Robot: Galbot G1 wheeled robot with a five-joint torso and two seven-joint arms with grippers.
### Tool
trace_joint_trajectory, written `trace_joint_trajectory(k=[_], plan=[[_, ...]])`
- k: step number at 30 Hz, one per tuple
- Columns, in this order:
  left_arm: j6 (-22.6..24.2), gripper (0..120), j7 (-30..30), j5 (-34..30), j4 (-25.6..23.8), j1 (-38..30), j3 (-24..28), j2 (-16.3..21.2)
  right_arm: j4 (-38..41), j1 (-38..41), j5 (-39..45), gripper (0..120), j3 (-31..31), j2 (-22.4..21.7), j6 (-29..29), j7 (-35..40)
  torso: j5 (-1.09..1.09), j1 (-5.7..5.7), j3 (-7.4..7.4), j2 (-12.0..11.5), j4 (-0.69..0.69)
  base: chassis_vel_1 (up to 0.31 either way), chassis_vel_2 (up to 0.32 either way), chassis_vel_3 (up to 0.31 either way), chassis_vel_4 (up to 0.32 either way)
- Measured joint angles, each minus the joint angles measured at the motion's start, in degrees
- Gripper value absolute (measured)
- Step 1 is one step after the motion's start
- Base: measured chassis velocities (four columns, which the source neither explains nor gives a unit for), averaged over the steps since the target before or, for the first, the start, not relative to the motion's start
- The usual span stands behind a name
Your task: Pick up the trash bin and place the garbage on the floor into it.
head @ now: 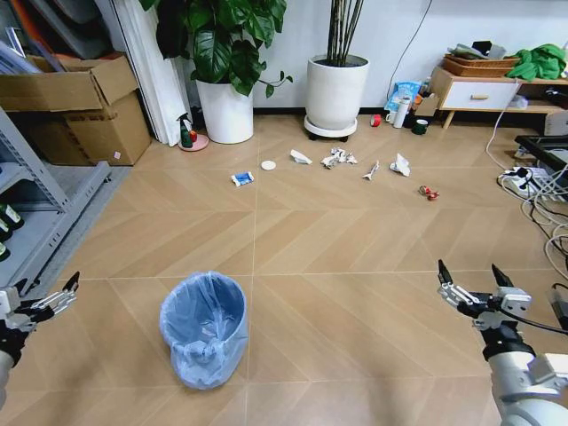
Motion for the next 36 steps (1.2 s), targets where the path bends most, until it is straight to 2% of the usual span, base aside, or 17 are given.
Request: trace_joint_trajectory(k=[6,21,25,26,29,30,31,32,33,36], plan=[[0.48,100,0.08,1.25,-0.69,0.05,0.87,-1.53,0.01,-0.7,-0.52,100,-0.33,1.5,0.19,-0.18,0.01,0.0,0.0,0.0,0.0,0.0,0.0,0.0,0.0],[1.87,100,0.11,-0.66,-1.39,0.61,0.0,0.17,0.64,-0.72,-1.85,100,-1.04,3.12,-0.49,-0.75,0.02,0.0,0.0,0.0,0.0,0.0,0.0,0.0,0.0],[6.08,100,-1.31,-1.76,-3.97,1.08,1.44,0.66,-0.09,-0.35,-1.8,100,-0.86,2.99,-0.36,-0.99,0.0,0.0,0.0,0.0,0.0,0.0,0.0,0.0,0.0],[8.68,100,-3.0,-2.19,-5.82,1.2,2.72,0.76,-0.98,0.27,-1.58,100,-0.66,2.79,-0.24,-1.06,0.02,0.0,0.0,0.0,0.0,0.0,0.0,0.0,0.0],[9.27,100,-3.38,-2.3,-6.23,1.19,3.05,0.76,-1.28,0.49,-1.5,100,-0.62,2.74,-0.23,-1.06,0.02,0.0,0.0,0.0,0.0,0.0,0.0,0.0,0.0],[14.19,100,-6.54,-3.52,-8.41,-0.34,6.27,0.64,-3.11,1.67,-1.01,100,-0.67,2.35,-0.18,-1.05,0.03,0.0,0.0,0.0,0.0,0.0,0.0,0.0,0.0],[15.6,100,-7.44,-4.18,-8.67,-0.86,7.18,0.64,-3.45,1.93,-0.92,100,-0.79,2.24,-0.2,-1.05,0.02,0.0,0.0,0.0,-0.01,0.0,0.0,0.0,0.0],[18.98,100,-9.86,-6.3,-9.0,-1.91,9.2,0.84,-4.18,2.38,-0.84,100,-1.22,1.86,-0.29,-1.04,0.0,0.0,0.0,0.0,0.0,0.0,0.0,0.0,0.0],[18.98,100,-9.86,-6.3,-9.0,-1.91,9.2,0.84,-4.18,2.38,-0.84,100,-1.22,1.86,-0.29,-1.04,0.0,0.0,0.0,0.0,0.0,0.0,0.0,0.0,0.0],[23.87,100,-15.19,-12.01,-8.3,-3.12,12.61,2.95,-5.53,3.09,-0.86,100,-2.19,1.21,-0.53,-1.03,0.02,0.0,0.0,0.0,0.0,0.0,0.0,0.0,0.0]])
